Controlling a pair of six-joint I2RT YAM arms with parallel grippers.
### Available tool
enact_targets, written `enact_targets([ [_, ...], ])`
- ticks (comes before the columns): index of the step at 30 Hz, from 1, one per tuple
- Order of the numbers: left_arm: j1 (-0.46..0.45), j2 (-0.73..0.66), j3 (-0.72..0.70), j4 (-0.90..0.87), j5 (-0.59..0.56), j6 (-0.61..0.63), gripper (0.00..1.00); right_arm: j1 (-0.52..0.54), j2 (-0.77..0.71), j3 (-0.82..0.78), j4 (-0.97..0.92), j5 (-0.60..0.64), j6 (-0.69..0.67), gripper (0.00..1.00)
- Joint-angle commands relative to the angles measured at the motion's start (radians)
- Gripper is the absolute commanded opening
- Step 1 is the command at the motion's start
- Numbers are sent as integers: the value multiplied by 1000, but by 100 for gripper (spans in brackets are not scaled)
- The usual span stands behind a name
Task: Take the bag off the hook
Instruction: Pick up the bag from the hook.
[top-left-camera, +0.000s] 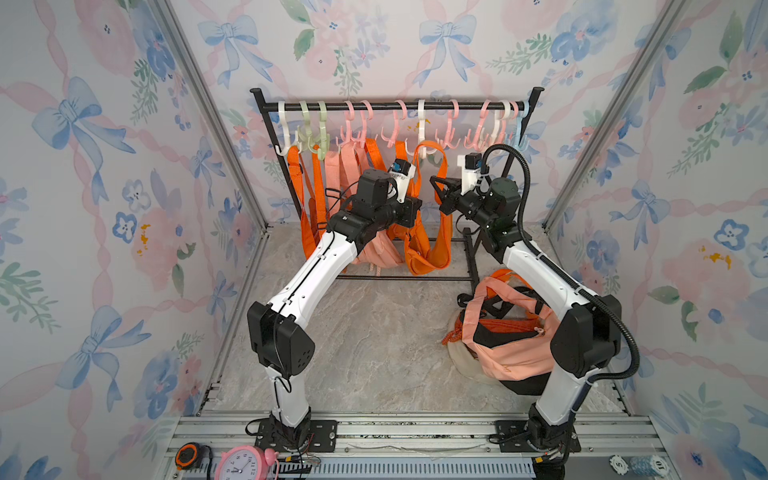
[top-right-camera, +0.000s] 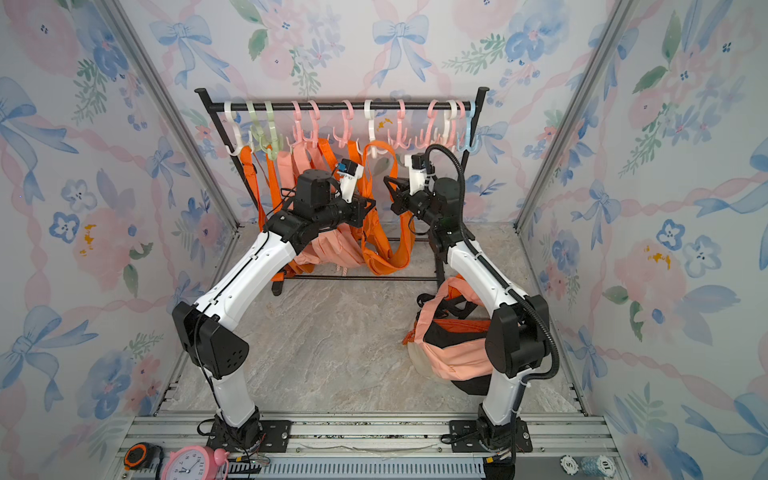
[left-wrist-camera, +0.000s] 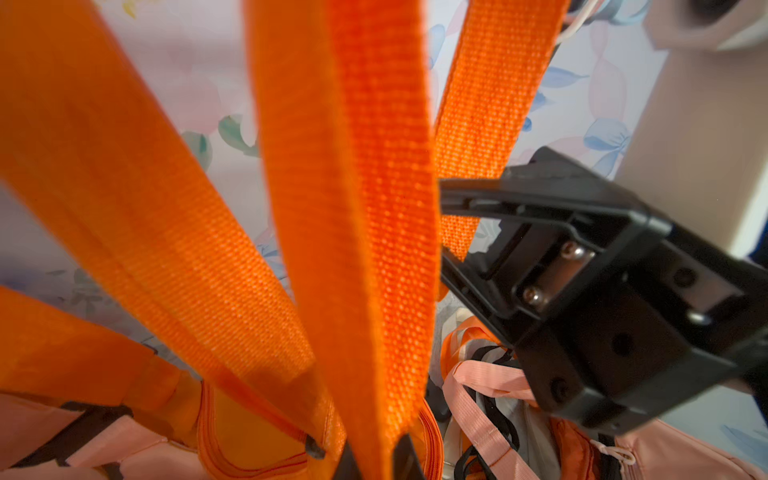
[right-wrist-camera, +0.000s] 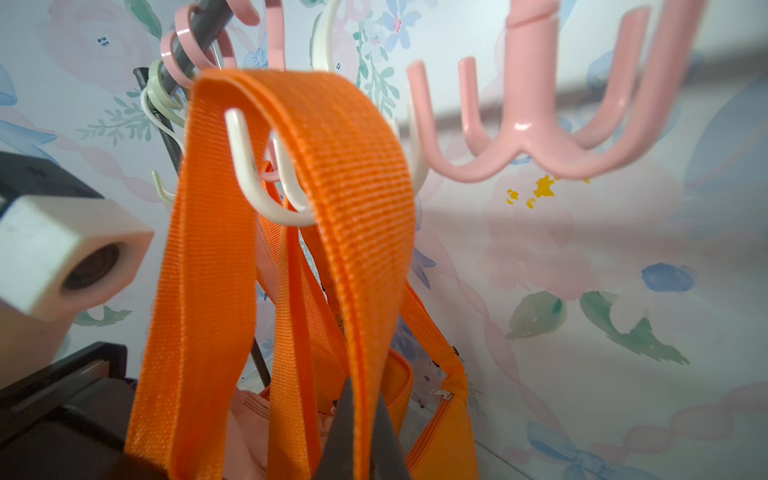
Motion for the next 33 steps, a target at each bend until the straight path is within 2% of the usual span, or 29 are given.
enact_targets([
  [1, 10, 22, 96, 8, 5, 2, 0, 17, -48, 20, -37, 11, -14, 0],
  [6, 14, 43, 172, -13, 16, -3, 0, 22, -92, 22, -76, 18, -26, 0],
  [13, 5, 0, 174, -12, 16, -1, 0, 31, -217, -25, -134, 31, -71, 0],
  [25, -99, -216, 27, -13, -122, 97, 0, 81, -486, -156, -225, 107, -99, 0],
  [33, -175, -387, -116, -6, -205, 119, 0, 149, -679, -212, -365, 178, -141, 0],
])
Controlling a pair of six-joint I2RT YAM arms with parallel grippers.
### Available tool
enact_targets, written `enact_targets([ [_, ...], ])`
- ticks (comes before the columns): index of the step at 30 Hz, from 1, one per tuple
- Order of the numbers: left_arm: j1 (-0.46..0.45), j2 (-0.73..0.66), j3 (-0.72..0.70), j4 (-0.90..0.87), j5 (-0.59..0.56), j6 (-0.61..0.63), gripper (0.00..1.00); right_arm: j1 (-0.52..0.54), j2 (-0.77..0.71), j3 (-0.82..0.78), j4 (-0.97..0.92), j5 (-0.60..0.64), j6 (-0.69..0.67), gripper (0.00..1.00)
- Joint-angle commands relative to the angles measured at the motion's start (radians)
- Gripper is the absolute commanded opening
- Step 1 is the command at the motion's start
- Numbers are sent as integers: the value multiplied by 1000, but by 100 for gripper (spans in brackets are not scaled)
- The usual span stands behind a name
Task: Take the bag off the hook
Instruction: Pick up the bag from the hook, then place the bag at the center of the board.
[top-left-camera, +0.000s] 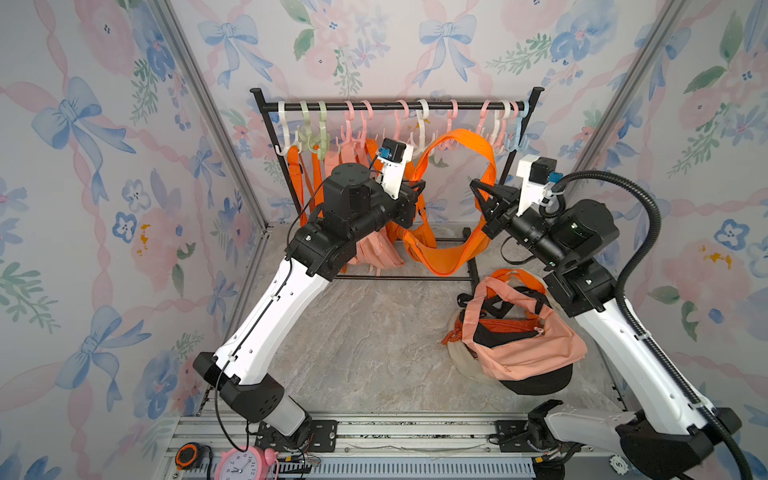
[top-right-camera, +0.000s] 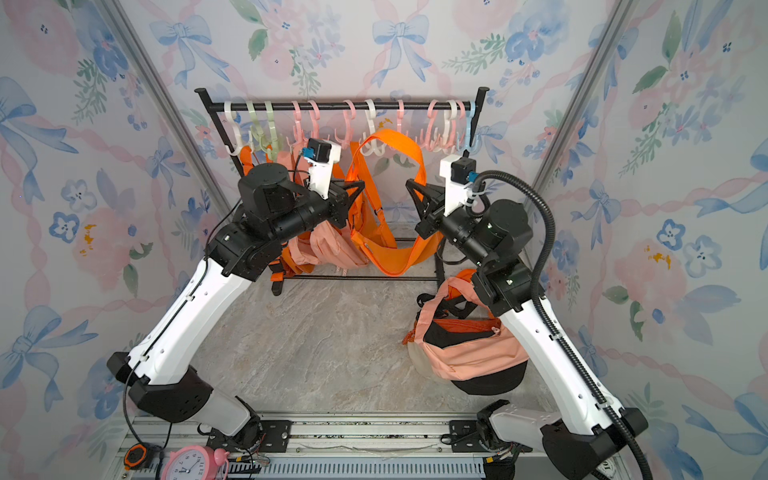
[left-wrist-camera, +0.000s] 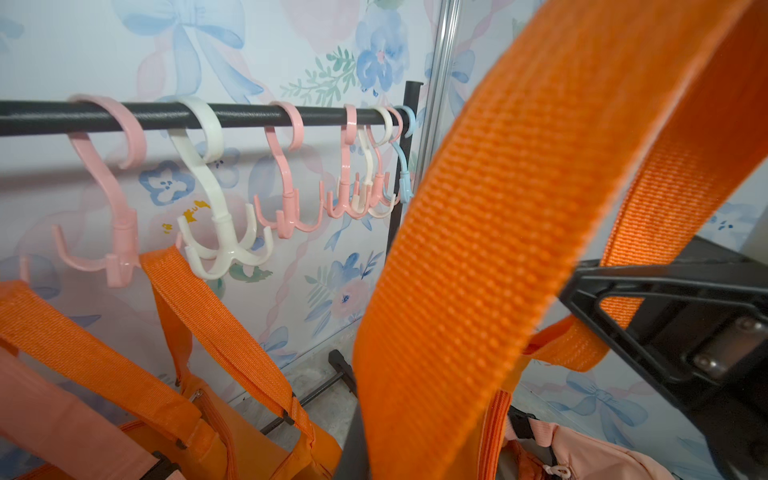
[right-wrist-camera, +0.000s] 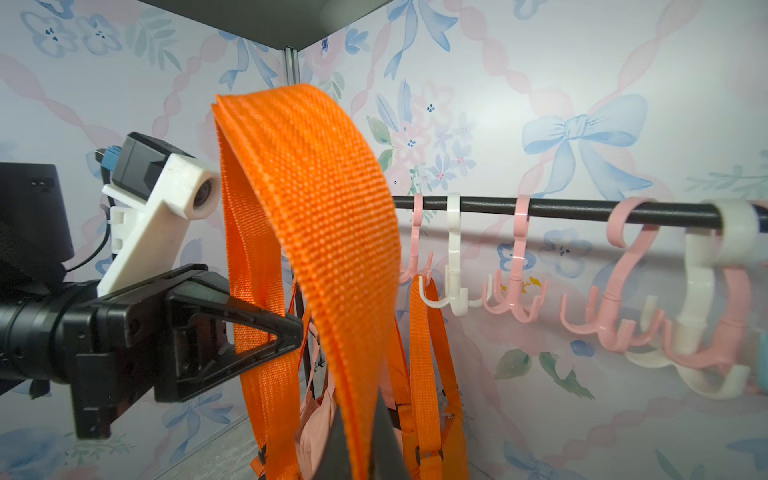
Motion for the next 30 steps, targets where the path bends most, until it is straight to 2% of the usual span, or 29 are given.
enact_targets([
  [1, -29, -67, -68, 20, -60, 29, 0, 39, -78, -21, -81, 37, -30, 0],
  [7, -109, -209, -217, 30, -136, 40, 0, 112, -205, -77, -143, 37, -26, 0],
  [12, -181, -381, -420, 75, -231, 41, 0, 241, -275, -127, -219, 38, -69, 0],
  [16, -222, -508, -558, 86, -305, 30, 0, 392, -333, -217, -227, 121, -99, 0],
  [21, -244, -658, -733, 104, -328, -31, 0, 588, -373, -325, -232, 245, -158, 0],
  [30, -249, -877, -932, 73, -356, -108, 0, 825, -404, -449, -238, 403, -200, 0],
])
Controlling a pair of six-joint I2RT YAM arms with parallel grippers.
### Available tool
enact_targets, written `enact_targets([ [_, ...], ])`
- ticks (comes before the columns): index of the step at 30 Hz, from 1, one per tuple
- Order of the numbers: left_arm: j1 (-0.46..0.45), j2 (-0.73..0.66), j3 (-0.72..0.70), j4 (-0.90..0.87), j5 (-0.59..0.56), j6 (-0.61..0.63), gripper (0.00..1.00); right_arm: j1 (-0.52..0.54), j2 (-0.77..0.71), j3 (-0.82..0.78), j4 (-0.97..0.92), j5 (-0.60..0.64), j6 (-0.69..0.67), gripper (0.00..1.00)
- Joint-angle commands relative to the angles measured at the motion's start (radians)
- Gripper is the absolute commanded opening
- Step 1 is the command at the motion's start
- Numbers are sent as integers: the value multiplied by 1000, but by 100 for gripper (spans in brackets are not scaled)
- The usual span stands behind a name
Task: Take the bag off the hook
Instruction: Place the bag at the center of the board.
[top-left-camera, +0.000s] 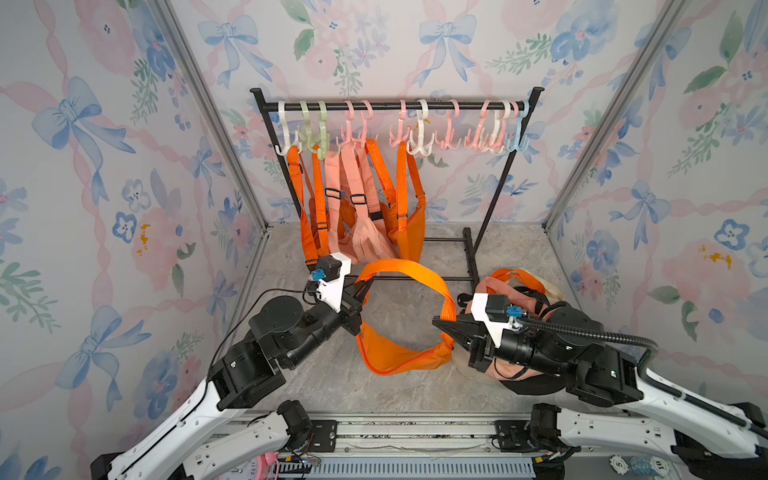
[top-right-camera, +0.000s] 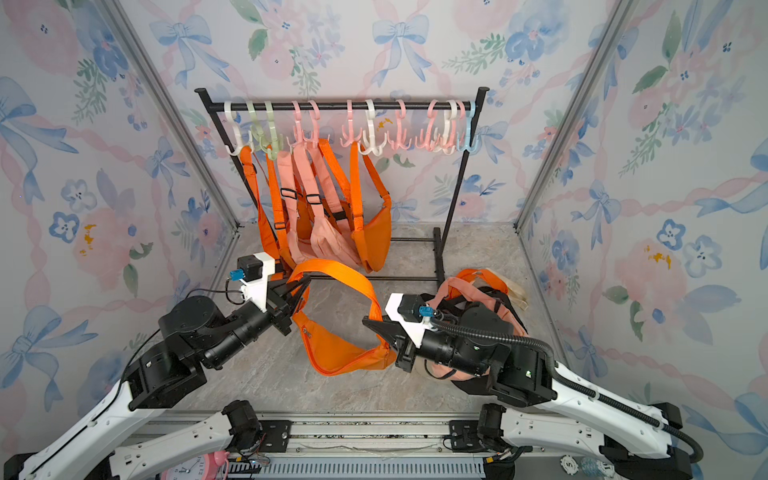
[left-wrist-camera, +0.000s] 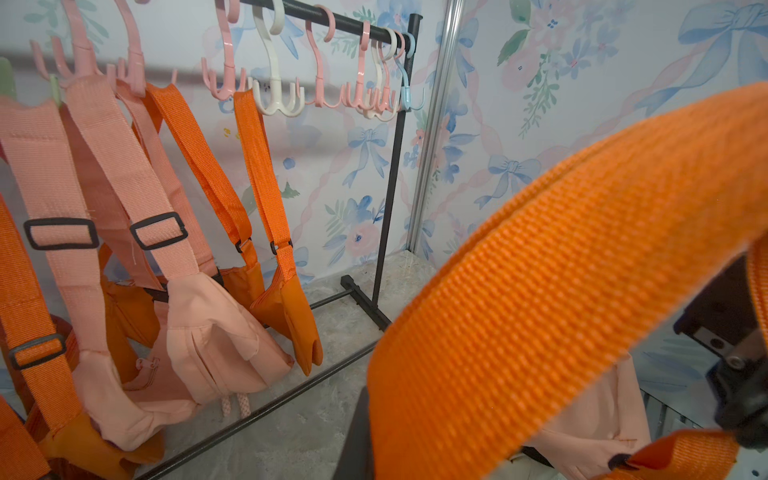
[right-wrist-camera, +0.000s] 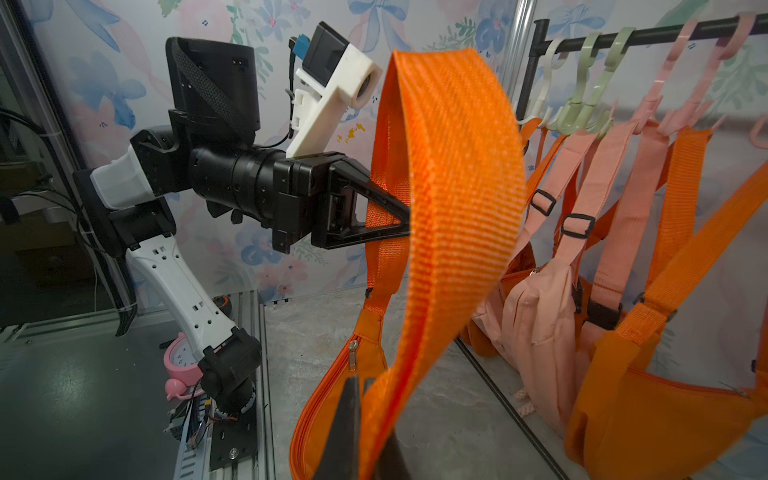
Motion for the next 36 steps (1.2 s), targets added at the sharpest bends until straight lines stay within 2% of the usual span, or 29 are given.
enact_targets([
  [1, -5, -69, -47, -4, -26, -60, 0, 80, -31, -35, 9, 121, -29, 0],
  [6, -5, -203, -135, -7, -42, -117, 0, 117, -58, -129, 5, 187, 32, 0],
  [11, -5, -184, -244, -4, -81, -162, 0, 105, -69, -244, 21, 259, 91, 0],
  [16, -4, -119, -364, 74, -124, -208, 0, 8, -68, -361, 76, 239, 190, 0],
  [21, -4, -19, -430, 193, -166, -208, 0, -112, -47, -405, 84, 236, 245, 0],
  [29, 50, 139, -409, 316, -151, -189, 0, -248, 4, -394, 97, 172, 256, 0],
  [36, 167, 264, -382, 368, -77, -200, 0, -333, 131, -346, 170, 81, 272, 0],
])
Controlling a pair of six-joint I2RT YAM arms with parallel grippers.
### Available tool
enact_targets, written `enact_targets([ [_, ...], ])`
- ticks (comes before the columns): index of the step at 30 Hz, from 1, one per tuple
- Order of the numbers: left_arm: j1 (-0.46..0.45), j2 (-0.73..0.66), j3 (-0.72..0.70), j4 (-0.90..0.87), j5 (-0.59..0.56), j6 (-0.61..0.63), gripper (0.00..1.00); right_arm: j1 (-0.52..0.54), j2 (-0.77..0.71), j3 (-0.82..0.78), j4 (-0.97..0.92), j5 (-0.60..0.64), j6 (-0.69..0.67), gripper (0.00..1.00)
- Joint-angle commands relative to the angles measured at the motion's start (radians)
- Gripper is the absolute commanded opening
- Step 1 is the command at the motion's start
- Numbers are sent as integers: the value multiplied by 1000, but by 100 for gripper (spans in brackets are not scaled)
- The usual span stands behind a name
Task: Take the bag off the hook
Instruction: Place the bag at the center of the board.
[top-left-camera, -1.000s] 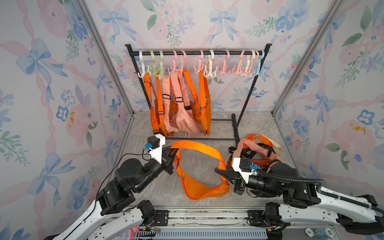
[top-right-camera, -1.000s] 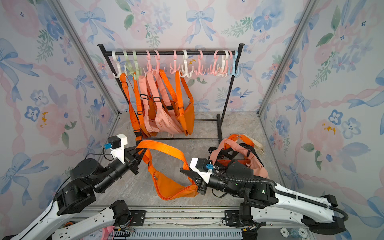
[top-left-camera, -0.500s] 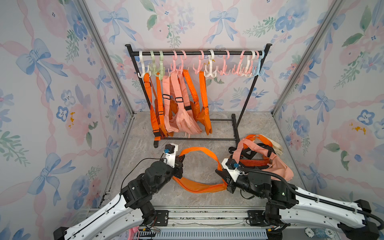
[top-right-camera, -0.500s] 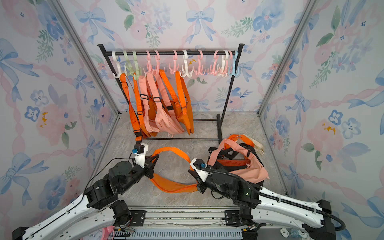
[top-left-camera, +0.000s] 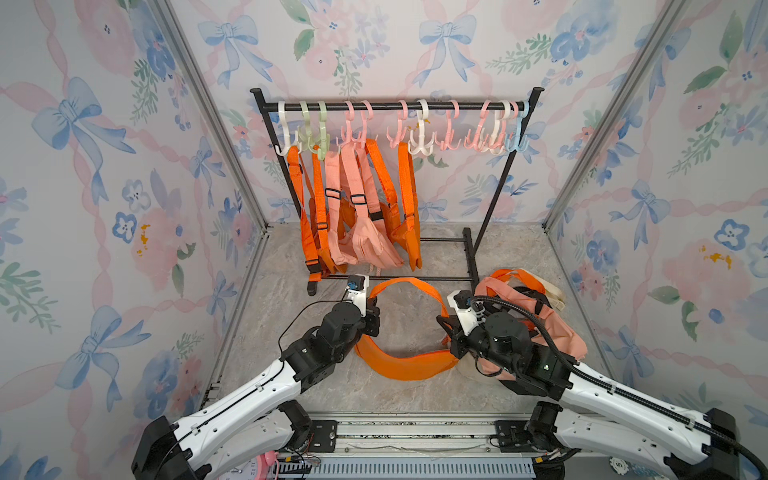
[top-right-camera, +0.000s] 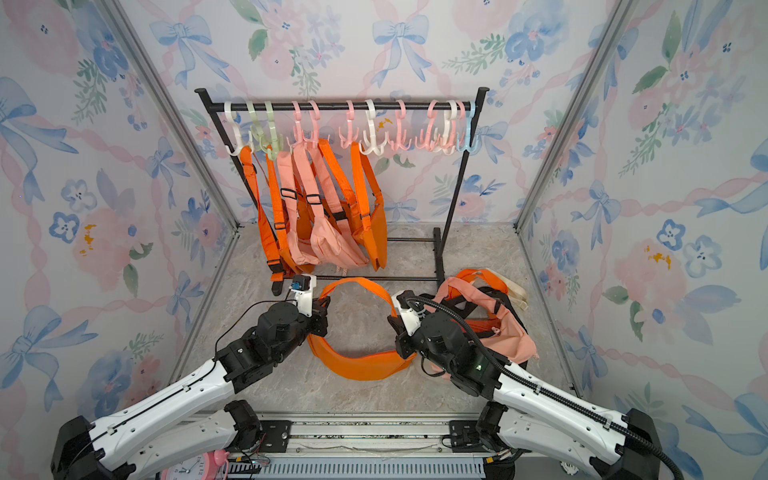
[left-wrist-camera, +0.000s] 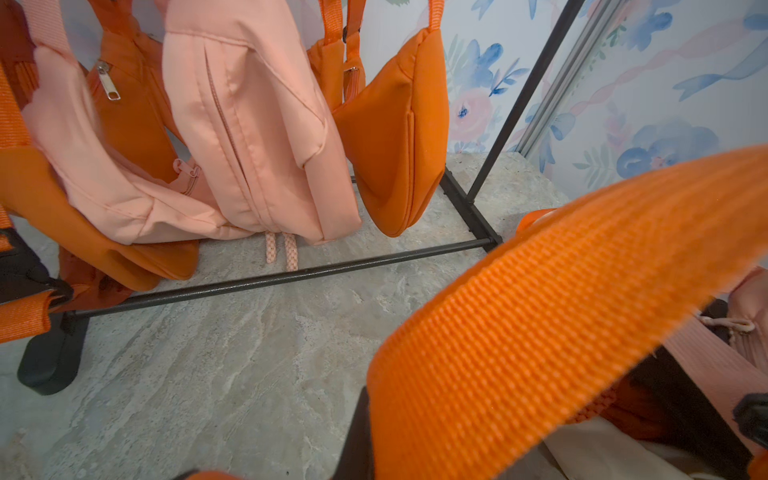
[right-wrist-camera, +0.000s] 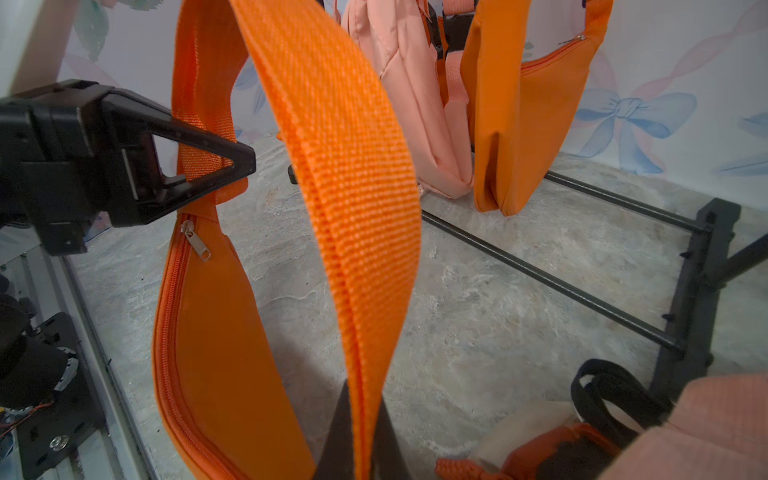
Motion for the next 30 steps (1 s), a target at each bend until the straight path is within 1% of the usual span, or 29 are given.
enact_targets([
  [1, 42, 42, 44, 56, 38, -1, 0, -25, 56, 53, 66, -55, 19, 0],
  [8, 86, 194, 93, 82, 40, 21, 0, -78, 221, 112, 101, -82, 33, 0],
  [13, 126, 290, 92, 144, 104, 6, 0, -141, 314, 142, 119, -122, 64, 0],
  [14, 131, 308, 128, 151, 115, 7, 0, -156, 326, 144, 121, -127, 71, 0],
  [18, 142, 396, 159, 155, 133, 30, 0, -208, 382, 158, 130, -167, 97, 0],
  [24, 162, 503, 195, 187, 167, 31, 0, -251, 500, 213, 137, -235, 115, 0],
  [30, 173, 595, 235, 207, 184, 30, 0, -279, 597, 256, 135, -238, 130, 5],
])
